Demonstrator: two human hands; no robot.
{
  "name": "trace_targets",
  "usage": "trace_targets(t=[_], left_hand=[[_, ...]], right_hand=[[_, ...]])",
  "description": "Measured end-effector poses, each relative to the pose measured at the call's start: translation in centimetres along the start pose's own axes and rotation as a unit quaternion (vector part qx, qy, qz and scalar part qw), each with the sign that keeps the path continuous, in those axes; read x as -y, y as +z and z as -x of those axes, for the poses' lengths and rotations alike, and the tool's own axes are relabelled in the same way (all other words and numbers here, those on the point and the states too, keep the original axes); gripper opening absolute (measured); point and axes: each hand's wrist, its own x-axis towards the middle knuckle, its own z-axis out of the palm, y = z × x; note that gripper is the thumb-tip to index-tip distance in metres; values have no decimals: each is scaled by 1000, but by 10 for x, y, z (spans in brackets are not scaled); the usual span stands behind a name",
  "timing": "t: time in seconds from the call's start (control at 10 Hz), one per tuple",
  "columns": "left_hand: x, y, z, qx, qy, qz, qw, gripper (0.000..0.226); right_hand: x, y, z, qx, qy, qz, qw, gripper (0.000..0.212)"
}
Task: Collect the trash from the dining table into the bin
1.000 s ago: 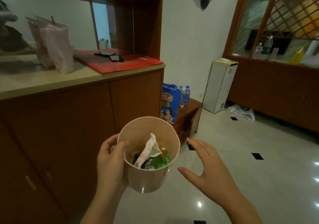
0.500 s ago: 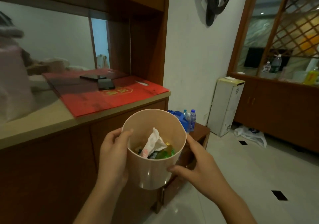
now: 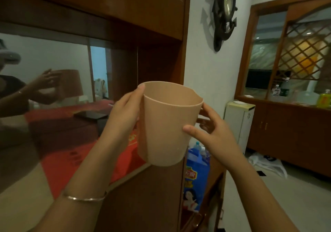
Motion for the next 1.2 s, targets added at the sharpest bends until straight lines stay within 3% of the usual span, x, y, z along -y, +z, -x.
trace_targets(t=[0.3,0.5,0.6,1.0,1.2], left_hand=[[24,-16,-97,17,-70,-30,997,55],[57,-20,-121,26,-109,-7,994,41],[71,-21,-129,12,-123,-6,992,58],[83,-30,-139,55,-120,10,991,61],[76,-37,-132,28,-86,-62,994,58]], right_hand=[[-25,58,-69,-25,32,-7,999,77],[-47,79,-74,-48,70,23,996,78],[-55,88,-76,-53,82,39,994,79],[-56,103,-76,-65,94,46,992,80],[-56,100,-64,-69,89,139,984,82]])
